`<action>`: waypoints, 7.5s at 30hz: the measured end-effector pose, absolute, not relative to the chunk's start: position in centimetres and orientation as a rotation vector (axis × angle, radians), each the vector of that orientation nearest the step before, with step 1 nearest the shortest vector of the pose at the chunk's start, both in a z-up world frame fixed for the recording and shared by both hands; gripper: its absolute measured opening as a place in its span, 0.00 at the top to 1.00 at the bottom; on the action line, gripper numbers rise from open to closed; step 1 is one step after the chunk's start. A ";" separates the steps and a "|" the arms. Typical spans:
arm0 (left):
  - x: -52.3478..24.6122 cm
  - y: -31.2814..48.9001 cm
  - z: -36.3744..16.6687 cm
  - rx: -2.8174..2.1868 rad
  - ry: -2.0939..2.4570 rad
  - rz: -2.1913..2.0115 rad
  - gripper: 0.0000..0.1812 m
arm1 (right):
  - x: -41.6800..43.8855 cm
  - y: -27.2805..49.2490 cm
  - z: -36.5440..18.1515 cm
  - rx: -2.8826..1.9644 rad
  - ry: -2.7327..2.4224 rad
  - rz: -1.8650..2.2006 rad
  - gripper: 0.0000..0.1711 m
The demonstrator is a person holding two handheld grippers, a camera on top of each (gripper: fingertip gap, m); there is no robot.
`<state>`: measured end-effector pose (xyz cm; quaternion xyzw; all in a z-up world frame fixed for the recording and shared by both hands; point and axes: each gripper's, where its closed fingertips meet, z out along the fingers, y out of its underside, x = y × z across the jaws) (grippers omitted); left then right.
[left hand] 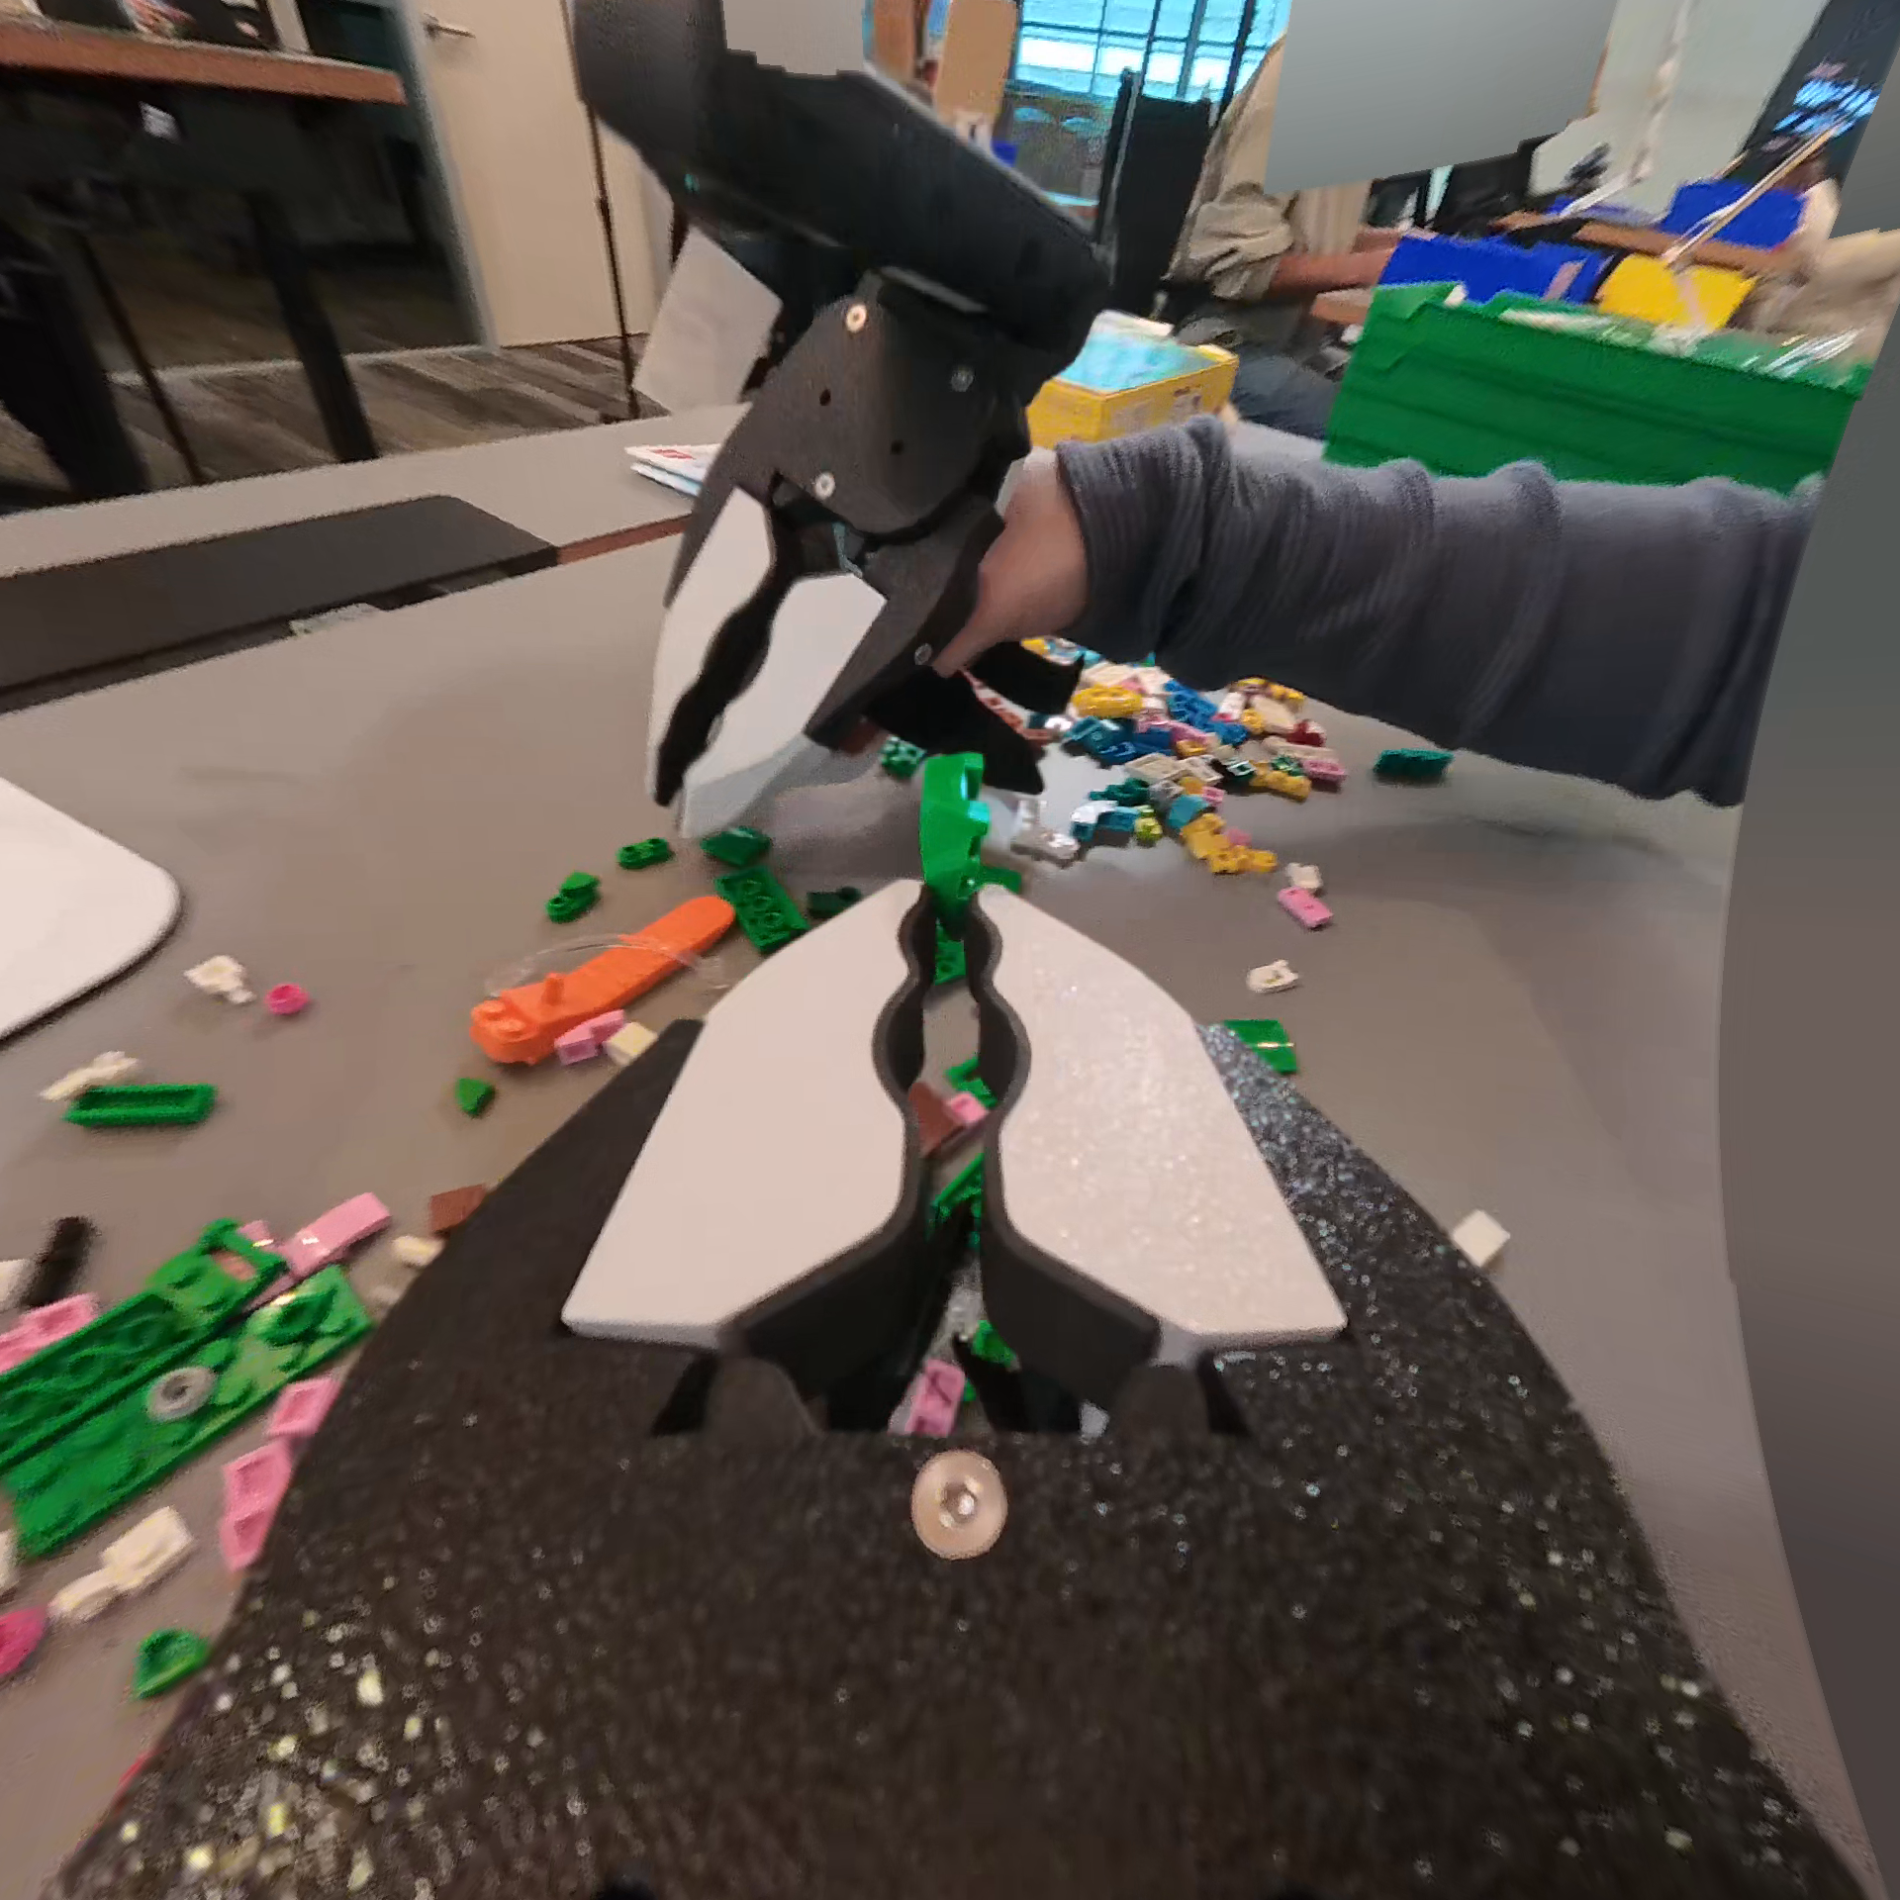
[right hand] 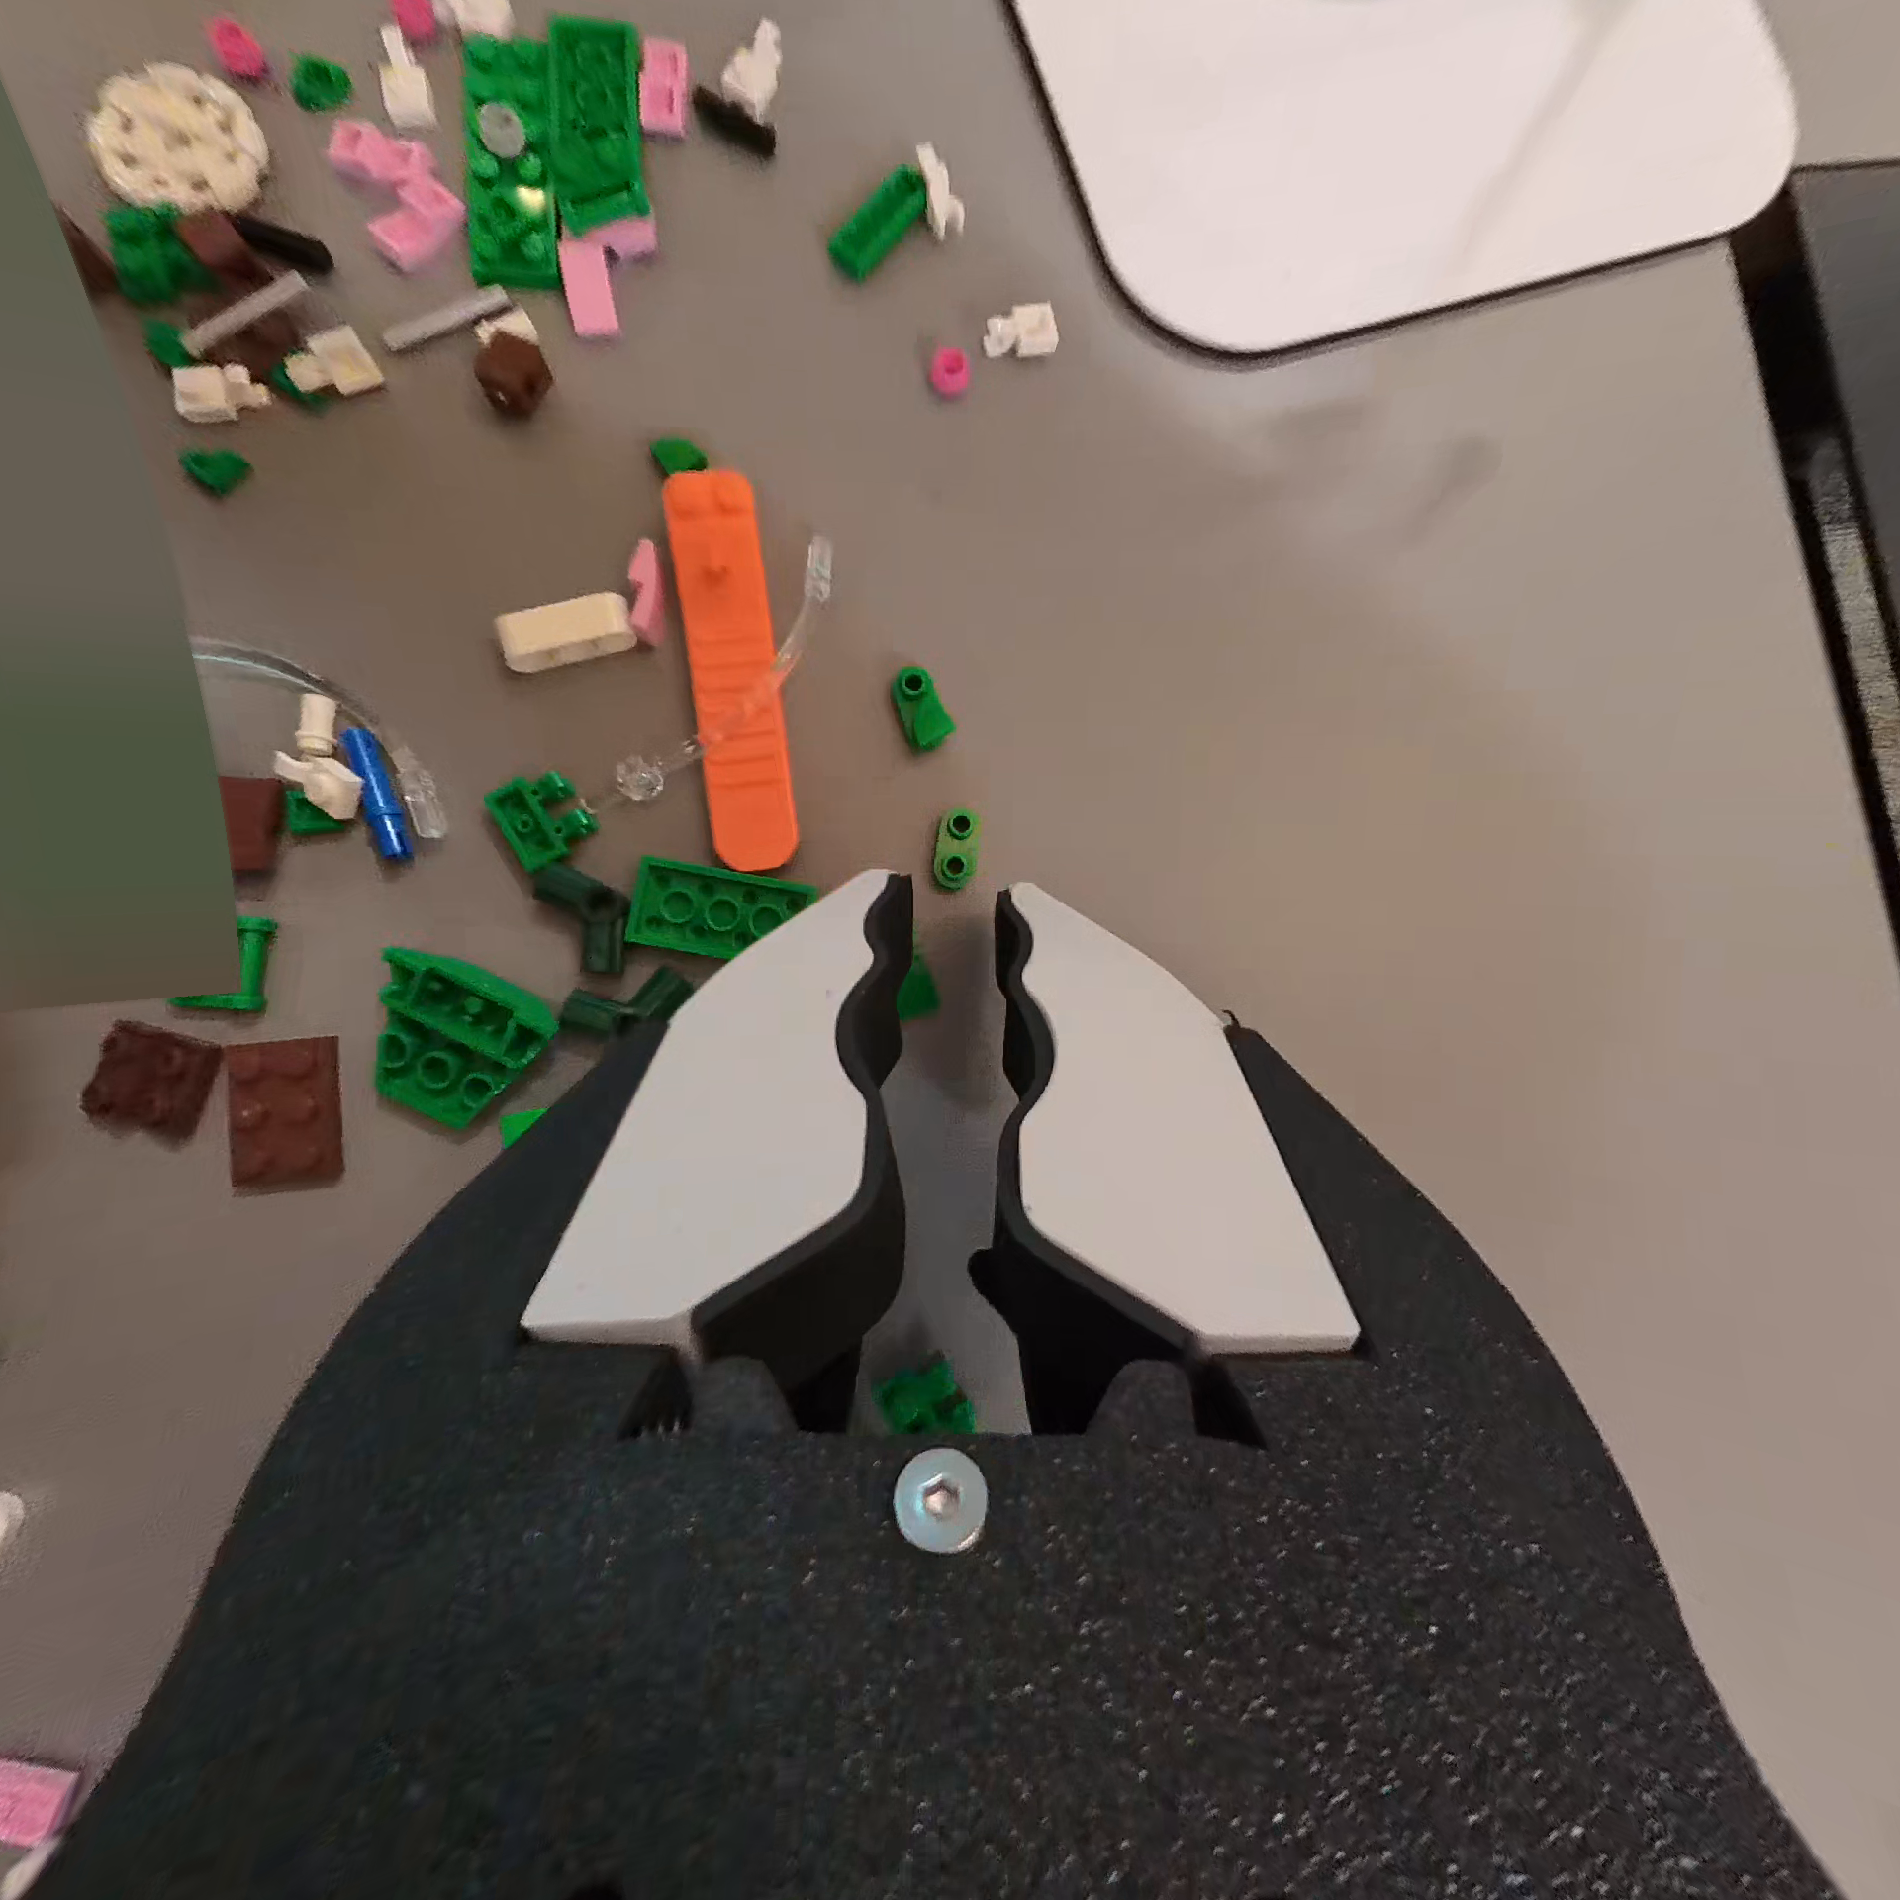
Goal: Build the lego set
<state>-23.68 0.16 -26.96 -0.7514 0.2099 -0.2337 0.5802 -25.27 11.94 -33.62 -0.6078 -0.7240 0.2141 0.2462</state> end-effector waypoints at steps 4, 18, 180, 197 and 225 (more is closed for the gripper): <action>-24.5 0.4 -26.7 -1.737 0.546 -0.388 0.98 | -25.7 12.4 -34.3 -1.666 -2.014 0.552 0.91; -23.9 0.0 -26.6 -1.657 0.718 -0.166 0.98 | -26.2 12.3 -34.5 -1.599 -2.121 0.548 0.96; -26.9 1.6 -29.6 -1.794 0.666 0.095 0.97 | -27.1 7.0 -23.9 -1.207 -2.108 0.330 0.96; -26.9 1.6 -29.6 -1.796 0.667 0.095 0.97 | -27.1 7.0 -24.2 -1.212 -2.120 0.342 0.96; -28.6 -5.0 -28.6 -1.664 0.985 0.566 0.98 | -27.0 6.0 -23.1 -1.177 -2.105 0.451 0.96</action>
